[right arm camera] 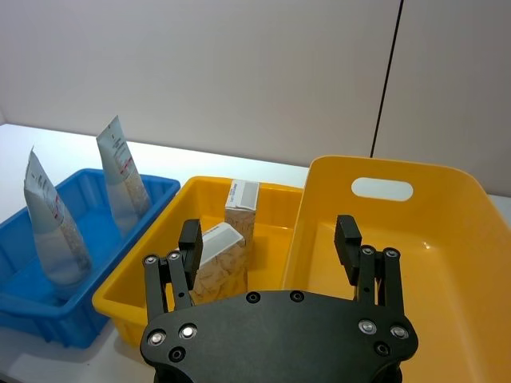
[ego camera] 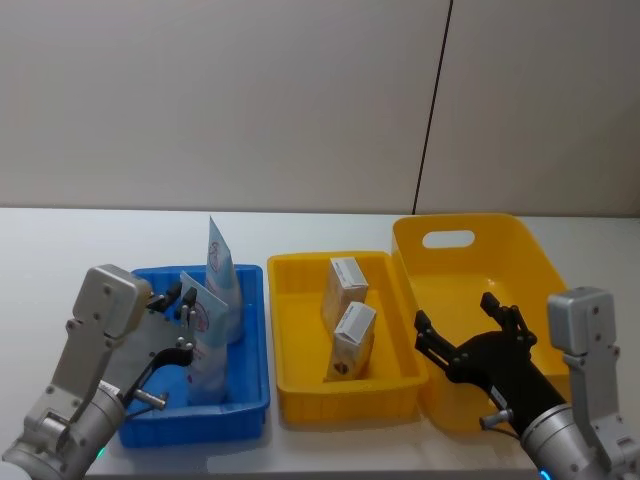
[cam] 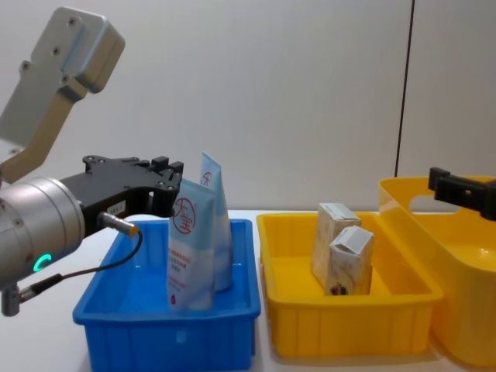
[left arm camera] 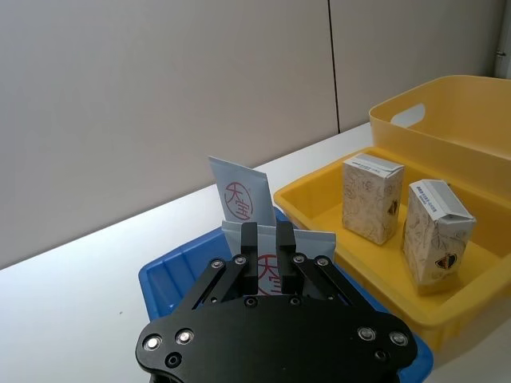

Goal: Bimanual collaborative sorting of washing and personal care products

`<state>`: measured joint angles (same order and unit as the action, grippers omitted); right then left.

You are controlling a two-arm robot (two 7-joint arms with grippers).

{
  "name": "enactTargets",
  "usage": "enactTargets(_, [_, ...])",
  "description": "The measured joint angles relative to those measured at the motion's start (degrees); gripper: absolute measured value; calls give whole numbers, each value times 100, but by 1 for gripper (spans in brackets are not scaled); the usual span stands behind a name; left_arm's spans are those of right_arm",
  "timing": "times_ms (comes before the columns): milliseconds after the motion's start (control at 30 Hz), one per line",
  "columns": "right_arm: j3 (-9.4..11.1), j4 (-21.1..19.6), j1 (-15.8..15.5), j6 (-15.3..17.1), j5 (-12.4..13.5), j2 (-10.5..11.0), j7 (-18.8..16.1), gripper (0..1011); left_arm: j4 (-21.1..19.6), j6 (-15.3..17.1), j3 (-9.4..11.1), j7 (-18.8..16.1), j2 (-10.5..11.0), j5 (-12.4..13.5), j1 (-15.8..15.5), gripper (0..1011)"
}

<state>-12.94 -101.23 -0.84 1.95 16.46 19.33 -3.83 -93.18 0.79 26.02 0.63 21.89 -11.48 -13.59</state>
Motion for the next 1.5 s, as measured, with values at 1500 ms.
enactTargets(1500, [-730,-115,792,1890,-856,-540,569,1007,0,0,0,0,0,0,0,135])
